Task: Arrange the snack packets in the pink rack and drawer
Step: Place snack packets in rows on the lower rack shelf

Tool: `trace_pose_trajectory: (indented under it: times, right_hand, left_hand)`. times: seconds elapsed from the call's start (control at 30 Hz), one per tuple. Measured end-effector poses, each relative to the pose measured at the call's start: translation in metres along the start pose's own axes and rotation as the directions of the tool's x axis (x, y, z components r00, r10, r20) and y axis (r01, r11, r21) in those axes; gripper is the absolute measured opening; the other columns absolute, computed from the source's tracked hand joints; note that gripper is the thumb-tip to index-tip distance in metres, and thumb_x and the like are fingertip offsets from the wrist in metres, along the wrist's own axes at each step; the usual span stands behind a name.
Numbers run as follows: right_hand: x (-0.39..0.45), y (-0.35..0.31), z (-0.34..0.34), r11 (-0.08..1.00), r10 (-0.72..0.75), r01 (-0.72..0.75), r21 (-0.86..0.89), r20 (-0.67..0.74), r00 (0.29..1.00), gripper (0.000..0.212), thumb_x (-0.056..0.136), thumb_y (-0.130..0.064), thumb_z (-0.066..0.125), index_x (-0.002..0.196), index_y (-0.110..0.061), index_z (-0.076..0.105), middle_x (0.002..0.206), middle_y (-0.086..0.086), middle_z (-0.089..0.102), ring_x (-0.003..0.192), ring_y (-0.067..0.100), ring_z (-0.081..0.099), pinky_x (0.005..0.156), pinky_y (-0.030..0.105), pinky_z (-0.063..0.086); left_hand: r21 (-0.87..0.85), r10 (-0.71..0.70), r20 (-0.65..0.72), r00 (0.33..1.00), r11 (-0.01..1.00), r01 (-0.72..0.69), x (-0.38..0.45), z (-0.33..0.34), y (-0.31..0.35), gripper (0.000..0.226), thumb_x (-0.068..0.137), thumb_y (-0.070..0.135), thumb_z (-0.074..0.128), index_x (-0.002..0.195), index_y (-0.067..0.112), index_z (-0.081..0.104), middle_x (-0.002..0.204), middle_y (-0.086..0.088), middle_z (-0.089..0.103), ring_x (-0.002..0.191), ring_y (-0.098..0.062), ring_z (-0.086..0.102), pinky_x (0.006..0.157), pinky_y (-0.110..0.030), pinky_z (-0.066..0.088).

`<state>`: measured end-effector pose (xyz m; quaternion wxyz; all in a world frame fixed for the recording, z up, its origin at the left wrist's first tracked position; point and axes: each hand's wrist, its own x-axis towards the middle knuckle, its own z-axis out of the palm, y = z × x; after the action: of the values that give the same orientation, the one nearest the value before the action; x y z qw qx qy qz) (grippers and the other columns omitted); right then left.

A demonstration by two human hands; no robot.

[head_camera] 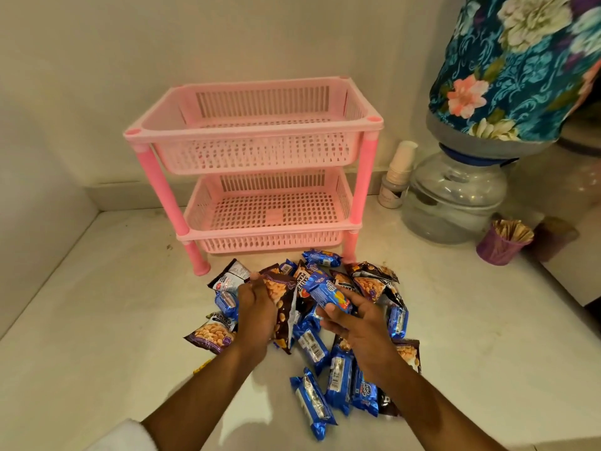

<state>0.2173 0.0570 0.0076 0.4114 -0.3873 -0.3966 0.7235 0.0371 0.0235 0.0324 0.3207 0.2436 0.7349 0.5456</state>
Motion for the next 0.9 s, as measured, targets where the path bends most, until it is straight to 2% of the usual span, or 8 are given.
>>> trace_pose_trajectory:
  times: [0.1, 0.17, 0.33, 0.47, 0.57, 0.7, 0.8, 0.9]
  right_hand:
    - [-0.003, -0.002, 0.017, 0.994, 0.009, -0.015, 0.105, 0.06, 0.998, 0.059, 0.077, -0.013, 0.077, 0.133, -0.014, 0.057, 0.115, 0.014, 0.074, 0.107, 0.033, 0.072, 0.079, 0.036, 0.063]
    - [-0.003, -0.004, 0.026, 0.996, -0.004, -0.003, 0.085, 0.078, 0.997, 0.057, 0.082, -0.013, 0.075, 0.136, -0.015, 0.055, 0.115, 0.014, 0.074, 0.107, 0.032, 0.072, 0.082, 0.041, 0.062]
    - [0.002, -0.012, 0.03, 0.997, -0.015, 0.013, 0.07, 0.025, 1.0, 0.047, 0.086, -0.011, 0.073, 0.13, -0.02, 0.059, 0.112, 0.009, 0.075, 0.105, 0.026, 0.073, 0.08, 0.04, 0.063]
    - [0.005, -0.015, 0.026, 0.996, -0.023, 0.023, 0.089, 0.007, 1.0, 0.052, 0.073, -0.016, 0.078, 0.122, -0.025, 0.062, 0.114, 0.011, 0.075, 0.105, 0.03, 0.073, 0.076, 0.035, 0.062]
    - [0.007, -0.017, 0.027, 0.998, -0.021, 0.022, 0.063, -0.004, 1.0, 0.053, 0.071, -0.017, 0.079, 0.121, -0.026, 0.061, 0.112, 0.01, 0.076, 0.103, 0.03, 0.074, 0.074, 0.035, 0.063]
    - [0.007, -0.019, 0.029, 1.0, -0.026, 0.026, 0.008, -0.001, 1.0, 0.055, 0.072, -0.02, 0.08, 0.124, -0.024, 0.061, 0.106, 0.009, 0.077, 0.098, 0.029, 0.075, 0.069, 0.034, 0.062]
    - [0.007, -0.02, 0.034, 0.999, -0.016, 0.017, 0.037, -0.03, 0.999, 0.048, 0.075, -0.031, 0.078, 0.121, -0.022, 0.065, 0.105, 0.002, 0.078, 0.095, 0.028, 0.076, 0.065, 0.035, 0.061]
    - [0.008, -0.022, 0.039, 0.999, -0.024, 0.027, 0.041, -0.06, 0.998, 0.033, 0.091, -0.028, 0.068, 0.123, -0.019, 0.065, 0.107, 0.007, 0.077, 0.094, 0.029, 0.075, 0.064, 0.034, 0.062]
  left_hand:
    - [-0.087, -0.155, 0.072, 0.985, 0.983, 0.161, -0.004, 0.005, 0.007, 0.048, 0.094, 0.067, 0.022, 0.098, 0.025, 0.046, 0.073, 0.001, 0.058, 0.061, -0.013, 0.059, 0.038, -0.023, 0.046]
    - [-0.16, -0.174, 0.165, 0.971, 0.967, 0.201, -0.007, 0.005, 0.007, 0.039, 0.096, 0.064, 0.028, 0.107, 0.031, 0.046, 0.08, -0.006, 0.069, 0.064, -0.021, 0.069, 0.042, -0.026, 0.051]
    - [-0.199, -0.082, 0.466, 0.881, 0.961, 0.194, -0.008, -0.008, 0.005, 0.03, 0.095, 0.029, 0.058, 0.124, 0.026, 0.049, 0.113, -0.014, 0.07, 0.089, -0.022, 0.072, 0.067, -0.033, 0.056]
    - [-0.177, 0.023, 0.594, 0.804, 0.979, 0.103, -0.01, -0.025, 0.009, 0.043, 0.091, 0.005, 0.062, 0.127, 0.028, 0.055, 0.116, -0.001, 0.072, 0.103, -0.018, 0.07, 0.079, -0.029, 0.057]
    - [-0.124, 0.031, 0.559, 0.829, 0.991, 0.046, -0.008, -0.035, 0.006, 0.049, 0.088, 0.016, 0.073, 0.128, 0.037, 0.055, 0.114, -0.001, 0.072, 0.104, -0.026, 0.07, 0.085, -0.044, 0.059]
    - [-0.181, -0.016, 0.435, 0.9, 0.978, 0.105, -0.003, -0.043, 0.001, 0.062, 0.078, 0.012, 0.082, 0.125, 0.044, 0.057, 0.109, -0.005, 0.069, 0.091, -0.024, 0.074, 0.069, -0.038, 0.061]
    - [-0.18, 0.1, 0.352, 0.931, 0.983, -0.038, 0.002, -0.052, 0.004, 0.061, 0.07, 0.004, 0.086, 0.118, 0.034, 0.063, 0.089, -0.009, 0.07, 0.078, -0.024, 0.073, 0.063, -0.029, 0.055]
    - [-0.292, 0.053, 0.278, 0.959, 0.956, 0.032, 0.006, -0.059, 0.012, 0.047, 0.068, -0.003, 0.083, 0.108, 0.016, 0.066, 0.098, -0.015, 0.075, 0.077, -0.024, 0.074, 0.061, -0.026, 0.055]
